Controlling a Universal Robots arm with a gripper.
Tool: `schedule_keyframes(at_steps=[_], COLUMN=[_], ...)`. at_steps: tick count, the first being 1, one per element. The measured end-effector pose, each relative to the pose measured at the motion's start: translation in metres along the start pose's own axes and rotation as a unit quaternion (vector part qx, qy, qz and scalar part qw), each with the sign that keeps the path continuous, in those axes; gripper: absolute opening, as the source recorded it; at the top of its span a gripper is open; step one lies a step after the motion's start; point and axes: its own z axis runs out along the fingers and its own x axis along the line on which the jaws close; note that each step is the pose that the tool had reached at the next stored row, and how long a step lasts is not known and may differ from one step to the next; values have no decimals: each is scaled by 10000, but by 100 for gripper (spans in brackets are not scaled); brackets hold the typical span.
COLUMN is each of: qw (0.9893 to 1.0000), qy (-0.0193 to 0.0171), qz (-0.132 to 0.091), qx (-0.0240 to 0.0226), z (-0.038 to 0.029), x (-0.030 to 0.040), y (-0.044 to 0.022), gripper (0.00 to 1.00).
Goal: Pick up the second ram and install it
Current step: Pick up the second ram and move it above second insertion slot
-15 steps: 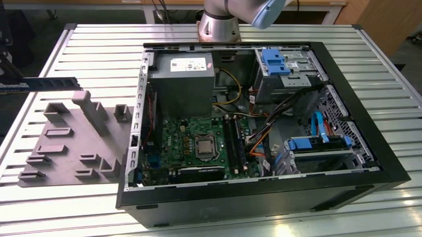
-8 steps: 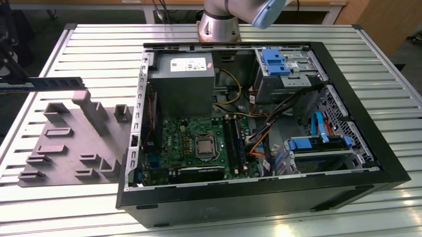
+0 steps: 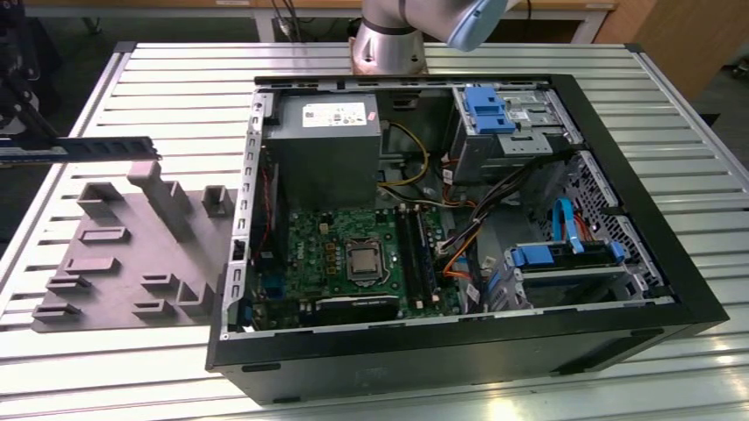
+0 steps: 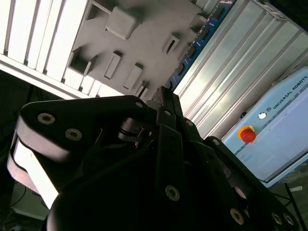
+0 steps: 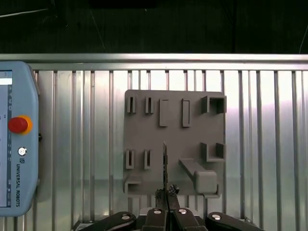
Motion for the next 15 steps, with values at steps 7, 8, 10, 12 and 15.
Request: schedule_keyframes(at_steps=[7, 8, 10, 12, 15], qw=[10000, 10000, 10000, 10000, 10000], qy=[0, 0, 0, 0, 0], qz=[2, 2, 2, 3, 3], qx=[0, 0, 0, 0, 0], z=[-1, -1, -1, -2, -3], x=[-2, -2, -2, -3, -3], y=[-48, -55, -69, -83, -104], gripper=[11, 11, 11, 11, 11])
